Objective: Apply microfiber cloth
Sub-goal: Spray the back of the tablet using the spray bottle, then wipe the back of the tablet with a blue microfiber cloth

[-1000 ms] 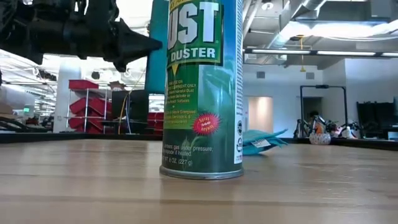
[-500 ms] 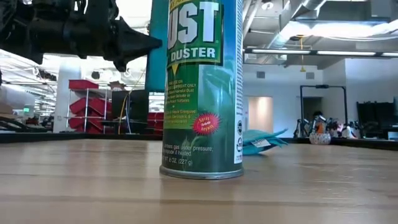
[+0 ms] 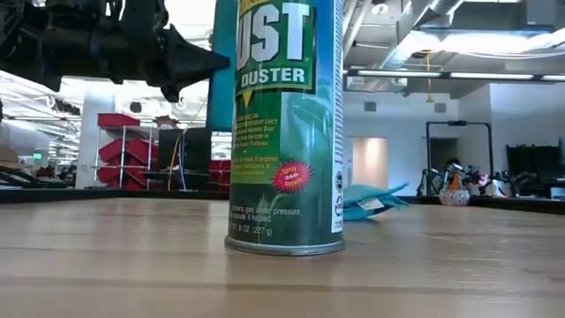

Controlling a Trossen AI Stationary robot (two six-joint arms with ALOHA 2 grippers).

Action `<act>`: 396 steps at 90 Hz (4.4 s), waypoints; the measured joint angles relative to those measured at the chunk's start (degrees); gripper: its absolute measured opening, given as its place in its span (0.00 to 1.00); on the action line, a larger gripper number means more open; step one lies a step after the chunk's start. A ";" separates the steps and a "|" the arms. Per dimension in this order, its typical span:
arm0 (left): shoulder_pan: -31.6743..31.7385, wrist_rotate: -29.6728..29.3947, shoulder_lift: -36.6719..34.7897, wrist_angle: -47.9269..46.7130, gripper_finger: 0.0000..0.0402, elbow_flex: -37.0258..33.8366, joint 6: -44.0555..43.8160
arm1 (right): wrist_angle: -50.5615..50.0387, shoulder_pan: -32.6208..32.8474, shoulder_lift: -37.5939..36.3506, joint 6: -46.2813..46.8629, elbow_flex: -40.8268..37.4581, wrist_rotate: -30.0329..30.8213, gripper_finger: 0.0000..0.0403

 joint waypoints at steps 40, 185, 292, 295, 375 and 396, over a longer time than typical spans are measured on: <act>-6.78 -11.40 0.00 -0.36 0.01 0.01 4.02 | -1.27 -0.72 -0.04 0.03 0.00 -0.02 0.00; -7.56 -9.84 13.05 8.10 0.01 3.37 0.91 | -1.63 -1.20 1.99 -0.88 -0.09 -2.26 0.00; 14.65 11.64 1.38 -4.77 0.01 -0.63 3.73 | -5.90 -11.11 -10.91 -31.33 -0.11 37.81 0.15; 15.69 13.19 1.38 -4.77 0.01 -0.63 3.72 | -10.23 -11.17 -12.53 -28.25 -0.11 38.59 0.14; 31.43 28.69 1.38 -6.47 0.01 0.02 2.40 | 58.28 -14.41 -42.15 -16.79 -66.79 3.91 0.02; 32.43 29.35 1.38 -7.16 0.01 0.04 2.54 | 63.72 -21.26 -37.07 -18.50 -70.56 -6.97 0.01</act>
